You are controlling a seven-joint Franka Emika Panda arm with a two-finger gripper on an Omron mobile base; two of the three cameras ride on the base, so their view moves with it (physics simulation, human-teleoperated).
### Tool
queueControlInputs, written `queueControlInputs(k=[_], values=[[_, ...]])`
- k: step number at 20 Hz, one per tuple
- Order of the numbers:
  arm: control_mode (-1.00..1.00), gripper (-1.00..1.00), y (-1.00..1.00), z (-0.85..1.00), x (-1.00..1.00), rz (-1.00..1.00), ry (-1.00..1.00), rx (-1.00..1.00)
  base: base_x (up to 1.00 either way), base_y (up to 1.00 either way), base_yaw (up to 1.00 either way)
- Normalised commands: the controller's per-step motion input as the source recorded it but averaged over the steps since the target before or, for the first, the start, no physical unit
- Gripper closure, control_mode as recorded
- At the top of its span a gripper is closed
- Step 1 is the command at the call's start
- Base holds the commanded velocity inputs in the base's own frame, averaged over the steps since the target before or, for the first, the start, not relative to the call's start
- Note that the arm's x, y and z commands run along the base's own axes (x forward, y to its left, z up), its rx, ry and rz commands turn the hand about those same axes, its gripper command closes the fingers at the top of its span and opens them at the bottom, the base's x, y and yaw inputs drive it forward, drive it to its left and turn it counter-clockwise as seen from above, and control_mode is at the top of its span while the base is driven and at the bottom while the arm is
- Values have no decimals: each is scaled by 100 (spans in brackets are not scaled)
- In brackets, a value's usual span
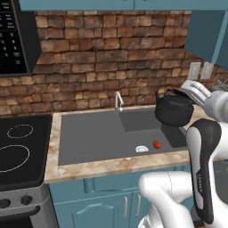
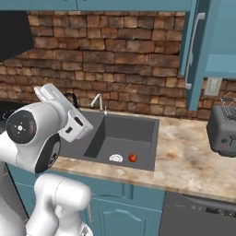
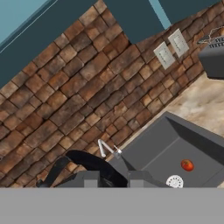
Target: Open the cabinet, pick the kettle from the cabinet, and place it in the sink.
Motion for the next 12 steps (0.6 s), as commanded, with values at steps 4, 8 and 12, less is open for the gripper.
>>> queueControlInputs(k=[4, 8, 12], values=[[100, 100, 0, 0, 0, 0, 0, 0, 15, 0, 0], [100, 100, 0, 0, 0, 0, 0, 0, 8, 0, 0], [100, 100, 0, 0, 0, 0, 0, 0, 0, 0, 0]])
